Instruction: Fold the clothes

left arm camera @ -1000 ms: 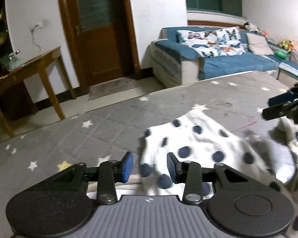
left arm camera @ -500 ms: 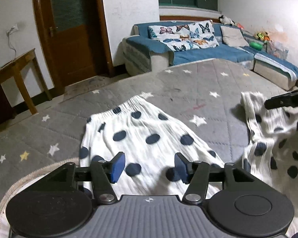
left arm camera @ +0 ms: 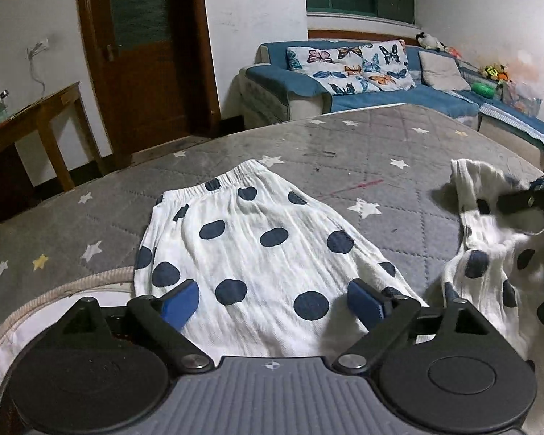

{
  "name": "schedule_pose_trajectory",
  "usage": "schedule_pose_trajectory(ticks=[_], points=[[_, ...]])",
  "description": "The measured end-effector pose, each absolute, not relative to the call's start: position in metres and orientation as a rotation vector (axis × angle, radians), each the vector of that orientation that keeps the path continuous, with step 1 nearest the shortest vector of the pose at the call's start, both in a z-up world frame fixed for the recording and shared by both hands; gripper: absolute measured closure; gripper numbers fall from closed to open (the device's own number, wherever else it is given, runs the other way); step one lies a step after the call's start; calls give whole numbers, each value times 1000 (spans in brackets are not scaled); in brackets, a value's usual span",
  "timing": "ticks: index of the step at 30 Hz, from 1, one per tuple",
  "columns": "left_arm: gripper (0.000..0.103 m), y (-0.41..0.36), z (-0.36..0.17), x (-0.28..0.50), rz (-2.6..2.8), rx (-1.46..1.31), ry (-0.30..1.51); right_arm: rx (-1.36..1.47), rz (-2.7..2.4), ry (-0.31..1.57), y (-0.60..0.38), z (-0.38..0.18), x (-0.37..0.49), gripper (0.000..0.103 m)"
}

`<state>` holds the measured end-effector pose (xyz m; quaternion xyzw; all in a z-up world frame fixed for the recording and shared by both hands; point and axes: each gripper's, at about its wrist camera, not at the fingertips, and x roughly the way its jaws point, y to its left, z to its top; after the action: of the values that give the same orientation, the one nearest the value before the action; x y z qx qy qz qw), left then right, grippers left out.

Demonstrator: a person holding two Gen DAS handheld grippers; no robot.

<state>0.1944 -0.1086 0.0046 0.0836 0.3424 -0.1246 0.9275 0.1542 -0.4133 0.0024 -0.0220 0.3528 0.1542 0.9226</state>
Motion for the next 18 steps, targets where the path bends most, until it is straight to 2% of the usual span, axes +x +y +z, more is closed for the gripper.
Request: schedule_pose_trajectory(ticks=[6,8,10,12,18], points=[[6,-105,3,195,-243,146,704,-290,477,609,-366,22,91,95],[4,-103,2,195,-239,136,705,-320,555,641,-352,16,75,90],[3,-103,2,194,-232,135,701,-329,598,663,-344,11,63,79],[2,-103,1,194,-229,134,697,-269,625,681,-347,13,57,73],[0,-100,-3,194,-225,106,691,-48,567,662,-382,35,67,73]])
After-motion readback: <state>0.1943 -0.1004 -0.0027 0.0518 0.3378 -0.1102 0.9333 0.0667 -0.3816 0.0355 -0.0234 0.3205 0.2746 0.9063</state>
